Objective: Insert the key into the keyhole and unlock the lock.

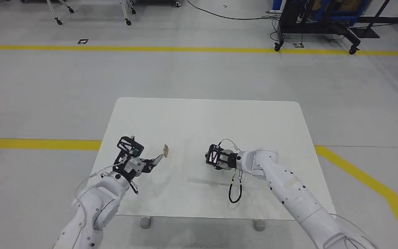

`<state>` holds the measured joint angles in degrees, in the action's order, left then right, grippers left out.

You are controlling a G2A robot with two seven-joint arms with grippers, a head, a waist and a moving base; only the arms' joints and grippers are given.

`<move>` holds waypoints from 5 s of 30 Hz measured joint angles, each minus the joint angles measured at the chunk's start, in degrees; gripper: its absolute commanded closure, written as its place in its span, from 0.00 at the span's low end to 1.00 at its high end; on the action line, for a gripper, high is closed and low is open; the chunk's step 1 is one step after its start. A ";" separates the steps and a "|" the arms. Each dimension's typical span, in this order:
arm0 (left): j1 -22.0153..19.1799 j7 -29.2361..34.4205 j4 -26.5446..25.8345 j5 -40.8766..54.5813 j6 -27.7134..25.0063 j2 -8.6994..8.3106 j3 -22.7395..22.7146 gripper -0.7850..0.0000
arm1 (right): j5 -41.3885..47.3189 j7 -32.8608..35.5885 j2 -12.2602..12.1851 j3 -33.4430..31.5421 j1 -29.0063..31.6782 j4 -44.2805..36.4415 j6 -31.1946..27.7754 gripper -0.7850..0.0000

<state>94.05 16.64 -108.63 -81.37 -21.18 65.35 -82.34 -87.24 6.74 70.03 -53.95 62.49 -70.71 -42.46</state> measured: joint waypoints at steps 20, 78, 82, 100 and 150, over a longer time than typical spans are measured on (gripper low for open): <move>-17.45 13.16 14.33 -6.34 3.06 3.68 23.05 0.00 | 0.00 0.00 0.00 0.00 0.00 0.00 0.00 1.00; -17.60 19.13 16.34 37.97 -1.14 4.43 6.48 0.00 | 23.92 -17.97 -2.42 -12.74 9.67 -2.66 -3.97 1.00; -22.94 31.95 23.91 67.18 -2.89 4.51 6.01 0.00 | 35.76 -16.30 -1.60 -11.01 7.89 1.57 -8.93 1.00; -30.88 49.42 34.90 96.42 -6.11 4.99 9.87 0.00 | 51.91 -11.14 -0.03 -6.69 3.46 8.77 -13.78 1.00; -34.28 46.29 36.57 93.27 -6.55 3.77 17.19 1.00 | 117.16 39.54 5.70 6.10 -6.85 21.56 -15.54 0.97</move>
<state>59.77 62.93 -72.06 11.90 -27.73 69.11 -65.16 29.92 46.27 75.73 -47.85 55.64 -49.16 -58.00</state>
